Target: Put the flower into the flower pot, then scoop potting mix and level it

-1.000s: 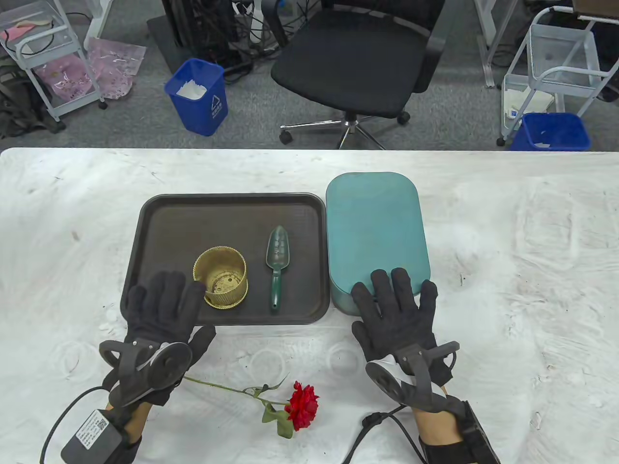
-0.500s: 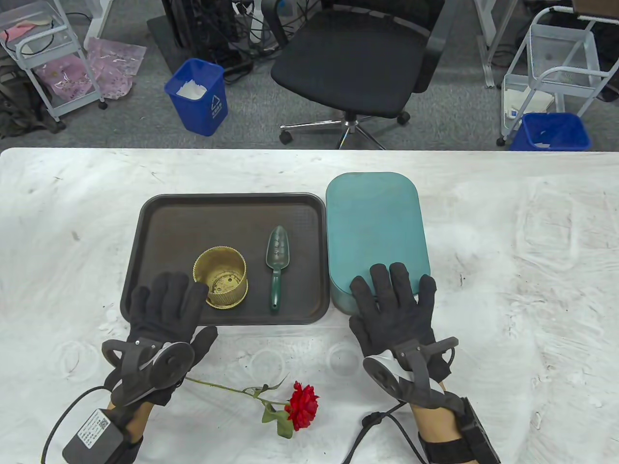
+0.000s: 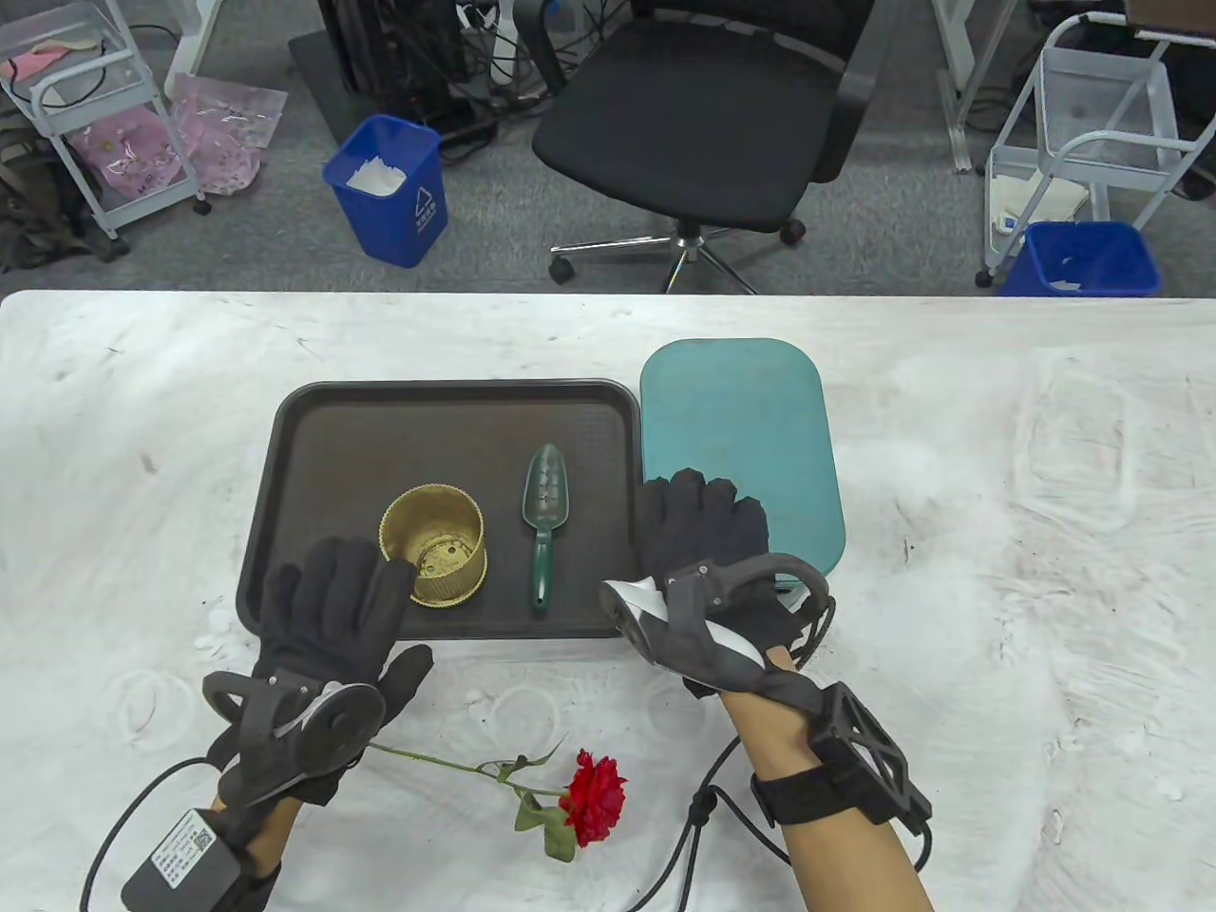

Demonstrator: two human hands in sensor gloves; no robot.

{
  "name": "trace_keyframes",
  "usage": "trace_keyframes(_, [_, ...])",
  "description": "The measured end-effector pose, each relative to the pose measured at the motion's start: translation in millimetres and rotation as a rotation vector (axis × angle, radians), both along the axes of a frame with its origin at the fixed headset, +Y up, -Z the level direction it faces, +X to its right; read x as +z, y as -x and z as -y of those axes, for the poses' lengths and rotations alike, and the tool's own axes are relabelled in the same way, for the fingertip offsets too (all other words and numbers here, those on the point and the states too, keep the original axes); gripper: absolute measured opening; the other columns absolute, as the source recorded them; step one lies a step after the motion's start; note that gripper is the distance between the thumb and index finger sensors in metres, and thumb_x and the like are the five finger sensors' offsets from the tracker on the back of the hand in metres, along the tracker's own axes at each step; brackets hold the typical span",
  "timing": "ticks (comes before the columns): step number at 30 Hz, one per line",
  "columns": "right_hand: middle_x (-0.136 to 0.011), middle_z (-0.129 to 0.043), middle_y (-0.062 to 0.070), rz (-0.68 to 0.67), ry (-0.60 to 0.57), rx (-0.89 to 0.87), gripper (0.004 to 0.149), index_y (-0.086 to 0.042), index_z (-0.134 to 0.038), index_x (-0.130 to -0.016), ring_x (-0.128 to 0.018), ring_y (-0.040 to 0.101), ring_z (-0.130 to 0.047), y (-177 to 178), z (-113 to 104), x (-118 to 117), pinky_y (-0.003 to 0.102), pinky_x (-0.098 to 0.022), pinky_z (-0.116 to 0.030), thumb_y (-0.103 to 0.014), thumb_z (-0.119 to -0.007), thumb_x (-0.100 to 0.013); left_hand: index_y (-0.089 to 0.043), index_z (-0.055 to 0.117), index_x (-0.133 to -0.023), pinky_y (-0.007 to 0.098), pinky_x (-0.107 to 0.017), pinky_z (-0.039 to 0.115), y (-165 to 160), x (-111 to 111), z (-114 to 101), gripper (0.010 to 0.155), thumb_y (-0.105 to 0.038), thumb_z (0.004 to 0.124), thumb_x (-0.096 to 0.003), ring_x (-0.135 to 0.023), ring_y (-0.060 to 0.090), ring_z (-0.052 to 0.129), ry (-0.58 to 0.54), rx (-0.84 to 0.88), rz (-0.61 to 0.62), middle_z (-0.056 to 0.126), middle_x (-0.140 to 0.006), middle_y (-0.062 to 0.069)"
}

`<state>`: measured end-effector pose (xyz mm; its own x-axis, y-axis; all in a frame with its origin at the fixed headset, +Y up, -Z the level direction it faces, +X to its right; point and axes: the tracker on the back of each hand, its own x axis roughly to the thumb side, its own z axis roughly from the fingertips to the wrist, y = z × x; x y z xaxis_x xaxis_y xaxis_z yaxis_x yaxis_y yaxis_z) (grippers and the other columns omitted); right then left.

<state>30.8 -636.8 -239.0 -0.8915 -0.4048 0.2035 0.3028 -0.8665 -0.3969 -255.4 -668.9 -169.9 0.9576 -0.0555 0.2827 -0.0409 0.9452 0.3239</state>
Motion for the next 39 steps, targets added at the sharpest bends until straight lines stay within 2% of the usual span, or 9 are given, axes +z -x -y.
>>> trace_keyframes(4, [-0.102, -0.077, 0.017, 0.058, -0.054, 0.149, 0.075, -0.016, -0.064, -0.100, -0.079, 0.044, -0.085, 6, 16, -2, 0.058, -0.053, -0.080, -0.063, -0.070, -0.041, -0.037, 0.044, -0.110, 0.065, -0.082, 0.042, -3, 2, -1, 0.081, -0.069, 0.069, -0.0392, -0.116, 0.037, 0.040, -0.007, -0.004, 0.014, 0.030, -0.118, 0.002])
trace_keyframes(7, [-0.101, -0.077, 0.019, 0.035, -0.067, 0.137, 0.074, -0.015, -0.064, -0.100, -0.077, 0.045, -0.087, 5, 18, -1, 0.059, -0.051, -0.080, -0.061, -0.068, -0.042, -0.037, 0.044, -0.110, 0.065, -0.082, 0.042, -6, 2, 0, 0.081, -0.069, 0.069, -0.0393, -0.116, 0.037, 0.040, -0.003, -0.010, 0.020, 0.030, -0.118, 0.002])
trace_keyframes(11, [-0.100, -0.078, 0.018, -0.004, -0.117, 0.266, 0.077, -0.015, -0.062, -0.101, -0.075, 0.043, -0.089, 4, 24, 2, 0.058, -0.049, -0.083, -0.064, -0.066, -0.041, -0.037, 0.044, -0.110, 0.065, -0.082, 0.042, -9, 4, -1, 0.081, -0.069, 0.069, -0.0394, -0.116, 0.037, 0.040, -0.010, -0.014, 0.032, 0.029, -0.118, 0.002])
trace_keyframes(19, [-0.091, -0.088, 0.019, -0.083, -0.207, 0.179, 0.067, -0.014, -0.071, -0.095, -0.065, 0.042, -0.096, -4, 12, 7, 0.056, -0.041, -0.086, -0.056, -0.058, -0.043, -0.037, 0.044, -0.110, 0.065, -0.082, 0.042, -9, 5, -1, 0.081, -0.068, 0.069, -0.0396, -0.116, 0.037, 0.040, -0.017, -0.008, 0.032, 0.029, -0.118, 0.002])
trace_keyframes(22, [-0.089, -0.089, 0.018, -0.082, -0.253, 0.136, 0.065, -0.014, -0.072, -0.094, -0.063, 0.042, -0.097, -9, 1, 8, 0.056, -0.040, -0.087, -0.053, -0.058, -0.044, -0.037, 0.044, -0.110, 0.065, -0.081, 0.042, -10, 6, -1, 0.080, -0.068, 0.068, -0.0398, -0.116, 0.037, 0.040, -0.021, -0.008, 0.034, 0.029, -0.118, 0.003])
trace_keyframes(25, [-0.082, -0.092, 0.017, -0.069, -0.303, 0.184, 0.062, -0.015, -0.071, -0.094, -0.054, 0.038, -0.099, -8, -12, 9, 0.052, -0.036, -0.088, -0.051, -0.068, -0.044, -0.037, 0.043, -0.110, 0.065, -0.082, 0.042, -11, 7, -1, 0.081, -0.068, 0.068, -0.0399, -0.116, 0.037, 0.040, -0.024, -0.010, 0.039, 0.029, -0.118, 0.003])
trace_keyframes(27, [-0.076, -0.094, 0.013, -0.033, -0.345, 0.274, 0.059, -0.016, -0.068, -0.095, -0.045, 0.031, -0.100, -4, -23, 6, 0.046, -0.031, -0.090, -0.042, -0.078, -0.042, -0.036, 0.041, -0.110, 0.065, -0.082, 0.042, -12, 6, -1, 0.081, -0.068, 0.068, -0.0400, -0.116, 0.037, 0.040, -0.023, -0.007, 0.039, 0.028, -0.118, 0.003])
trace_keyframes(31, [-0.063, -0.098, 0.009, 0.016, -0.393, 0.285, 0.050, -0.017, -0.077, -0.087, -0.026, 0.024, -0.099, -8, -44, 0, 0.039, -0.015, -0.089, -0.036, -0.083, -0.040, -0.035, 0.040, -0.110, 0.065, -0.082, 0.042, -11, 7, -1, 0.082, -0.068, 0.068, -0.0402, -0.116, 0.037, 0.040, -0.025, -0.003, 0.027, 0.028, -0.118, 0.003])
trace_keyframes(39, [-0.057, -0.100, 0.009, 0.157, -0.282, 0.080, 0.044, -0.017, -0.082, -0.080, -0.020, 0.025, -0.098, -35, -98, -16, 0.040, -0.011, -0.087, -0.036, -0.079, -0.041, -0.035, 0.039, -0.110, 0.065, -0.082, 0.042, -11, 5, 0, 0.082, -0.067, 0.068, -0.0403, -0.116, 0.037, 0.040, -0.013, -0.010, 0.023, 0.026, -0.118, 0.004])
